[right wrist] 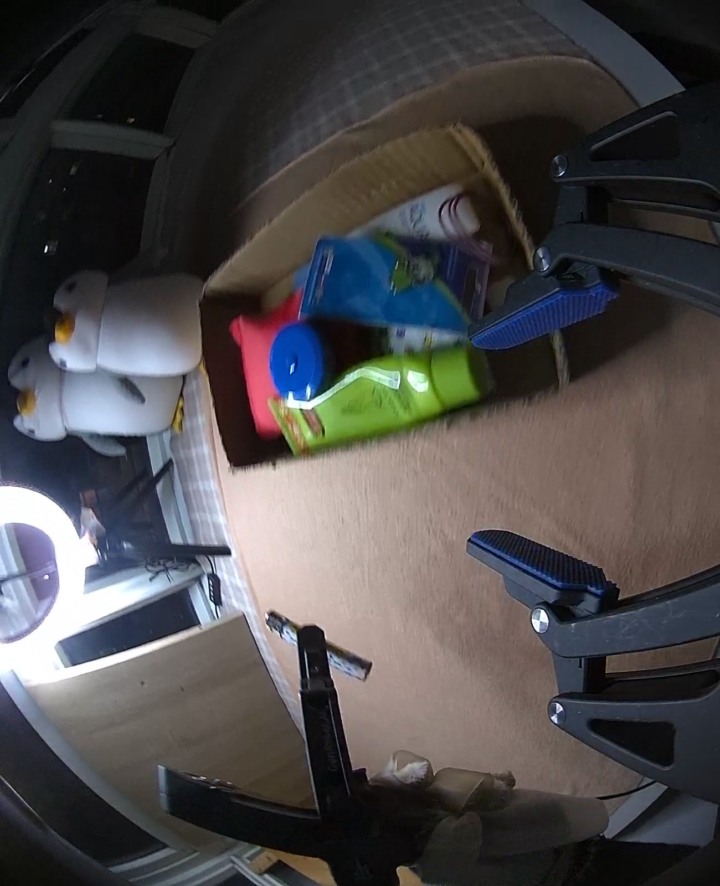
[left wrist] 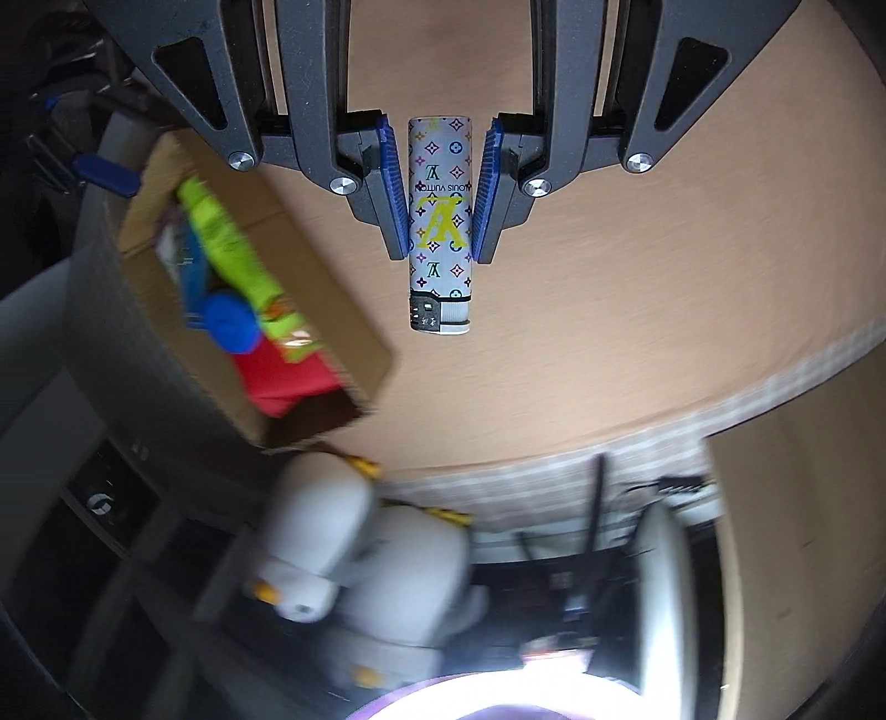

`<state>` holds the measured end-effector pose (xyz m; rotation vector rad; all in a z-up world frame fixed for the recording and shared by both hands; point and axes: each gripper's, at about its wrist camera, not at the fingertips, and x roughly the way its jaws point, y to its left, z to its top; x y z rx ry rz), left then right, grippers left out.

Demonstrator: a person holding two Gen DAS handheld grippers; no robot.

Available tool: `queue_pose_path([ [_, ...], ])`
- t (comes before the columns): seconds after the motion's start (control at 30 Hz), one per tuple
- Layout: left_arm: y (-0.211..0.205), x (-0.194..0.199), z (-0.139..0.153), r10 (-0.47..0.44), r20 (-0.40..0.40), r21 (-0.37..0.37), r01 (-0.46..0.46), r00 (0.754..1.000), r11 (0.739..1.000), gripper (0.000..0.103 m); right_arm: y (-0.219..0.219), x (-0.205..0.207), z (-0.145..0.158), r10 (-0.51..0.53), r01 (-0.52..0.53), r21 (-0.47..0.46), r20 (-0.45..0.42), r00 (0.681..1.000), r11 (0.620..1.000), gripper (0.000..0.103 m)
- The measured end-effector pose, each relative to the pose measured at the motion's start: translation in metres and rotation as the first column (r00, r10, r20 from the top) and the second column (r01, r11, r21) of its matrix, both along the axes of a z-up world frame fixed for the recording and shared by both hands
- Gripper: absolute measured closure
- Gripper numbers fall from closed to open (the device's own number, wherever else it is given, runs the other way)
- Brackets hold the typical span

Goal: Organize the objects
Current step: 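Carry the lighter into the box with the left gripper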

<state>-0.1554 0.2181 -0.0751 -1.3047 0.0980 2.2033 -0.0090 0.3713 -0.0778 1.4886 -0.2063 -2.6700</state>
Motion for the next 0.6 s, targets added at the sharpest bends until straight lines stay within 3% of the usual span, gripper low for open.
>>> queue_pose_path([
  [0.33,0.103,0.037,0.001,-0.174,0.019,0.017,0.174,0.984,0.985,0.078,0.037,0.013,0.001,-0.058,0.058,-0.003,0.001,0.998,0.998,0.038],
  [0.6,0.154,0.060,-0.007,-0.256,0.037,0.002,0.256,0.966,0.967,0.078,0.055,0.022,-0.001,-0.088,0.088,-0.003,0.010,0.996,0.996,0.038],
])
